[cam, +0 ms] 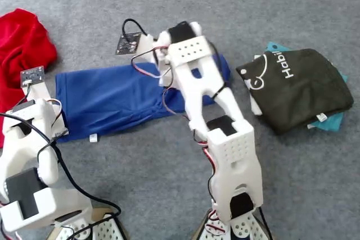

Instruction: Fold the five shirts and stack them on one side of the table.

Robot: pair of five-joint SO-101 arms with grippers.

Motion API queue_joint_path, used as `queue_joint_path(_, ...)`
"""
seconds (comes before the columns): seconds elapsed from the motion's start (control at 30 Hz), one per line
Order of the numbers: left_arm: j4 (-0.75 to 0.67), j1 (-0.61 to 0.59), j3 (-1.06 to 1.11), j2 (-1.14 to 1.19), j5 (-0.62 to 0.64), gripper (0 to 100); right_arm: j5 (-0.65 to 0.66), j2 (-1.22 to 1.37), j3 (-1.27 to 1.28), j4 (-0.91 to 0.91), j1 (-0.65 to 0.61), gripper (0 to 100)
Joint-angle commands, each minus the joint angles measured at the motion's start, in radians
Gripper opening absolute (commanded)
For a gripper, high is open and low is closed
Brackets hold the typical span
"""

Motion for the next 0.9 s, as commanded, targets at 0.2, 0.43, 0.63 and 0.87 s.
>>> queue_joint_path(0.2, -0.008, -0.007, -0.002, -0.038, 0.006, 3, -0.216, 0.133, 0.028, -0.396, -0.049, 1.5)
queue_joint_path(0.43, -0.008, -0.007, -0.002, -0.038, 0.005, 3, -0.292, 0.102, -0.303, -0.135, -0.021, 1.5)
queue_joint_path(0.63, -0.008, -0.007, -0.002, -0.038, 0.005, 3, -0.210, 0.102, -0.518, 0.210, -0.018, 1.5)
queue_joint_path(0.87, -0.008, -0.007, -0.002, -0.038, 0.005, 3, -0.195, -0.031, -0.085, 0.212, -0.002, 1.5)
